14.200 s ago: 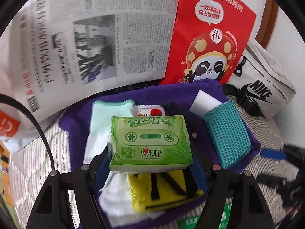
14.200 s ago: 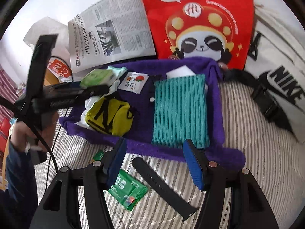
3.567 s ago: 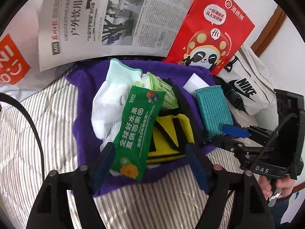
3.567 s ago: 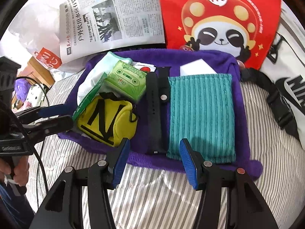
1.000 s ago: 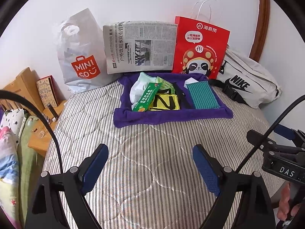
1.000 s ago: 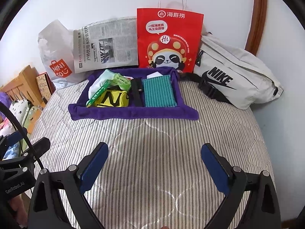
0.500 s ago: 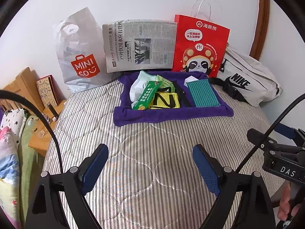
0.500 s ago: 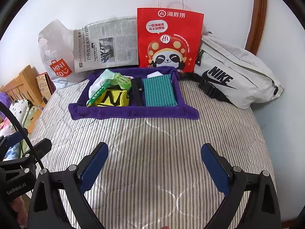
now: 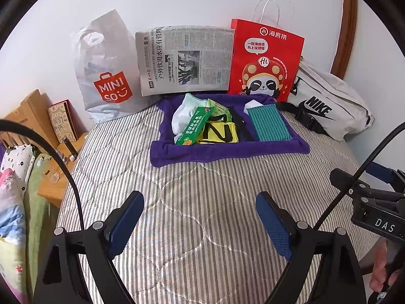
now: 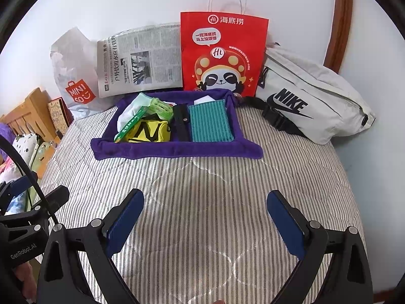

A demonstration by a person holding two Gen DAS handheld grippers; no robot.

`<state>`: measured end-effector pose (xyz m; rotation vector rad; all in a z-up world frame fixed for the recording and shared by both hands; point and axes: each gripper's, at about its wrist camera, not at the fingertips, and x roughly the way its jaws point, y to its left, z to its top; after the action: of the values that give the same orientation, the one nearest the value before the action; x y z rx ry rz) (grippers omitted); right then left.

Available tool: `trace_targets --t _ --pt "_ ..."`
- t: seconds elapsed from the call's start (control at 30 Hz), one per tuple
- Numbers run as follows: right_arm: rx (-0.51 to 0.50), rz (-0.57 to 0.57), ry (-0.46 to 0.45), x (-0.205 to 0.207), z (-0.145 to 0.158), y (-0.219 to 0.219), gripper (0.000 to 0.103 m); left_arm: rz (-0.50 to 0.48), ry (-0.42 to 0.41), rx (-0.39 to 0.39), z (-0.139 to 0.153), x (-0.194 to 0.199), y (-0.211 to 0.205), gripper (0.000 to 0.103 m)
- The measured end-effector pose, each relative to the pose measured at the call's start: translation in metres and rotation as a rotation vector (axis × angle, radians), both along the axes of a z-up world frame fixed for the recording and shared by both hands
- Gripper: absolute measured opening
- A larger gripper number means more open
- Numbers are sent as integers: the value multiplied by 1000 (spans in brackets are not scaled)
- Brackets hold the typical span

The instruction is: Organize soft objects

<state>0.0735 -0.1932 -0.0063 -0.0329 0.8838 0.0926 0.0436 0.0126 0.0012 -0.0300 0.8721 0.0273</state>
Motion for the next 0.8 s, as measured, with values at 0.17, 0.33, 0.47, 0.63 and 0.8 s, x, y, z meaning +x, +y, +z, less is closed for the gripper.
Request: trace_targets --t 0.17,0.33,0.47,0.63,0.8 --pt "2 -2 3 0 -1 -1 97 2 1 -1 0 0 -1 90" --pt "2 -9 4 -1 1 -3 97 2 1 -1 0 -1 0 90" --pt "1 -11 5 -1 0 -3 97 3 2 1 0 -1 -1 90" --pt "-1 -15 9 0 -1 -4 97 0 0 2 -1 -3 -1 90" --pt "-3 -17 11 1 -2 -3 97 -2 -4 -3 -1 -3 0 90"
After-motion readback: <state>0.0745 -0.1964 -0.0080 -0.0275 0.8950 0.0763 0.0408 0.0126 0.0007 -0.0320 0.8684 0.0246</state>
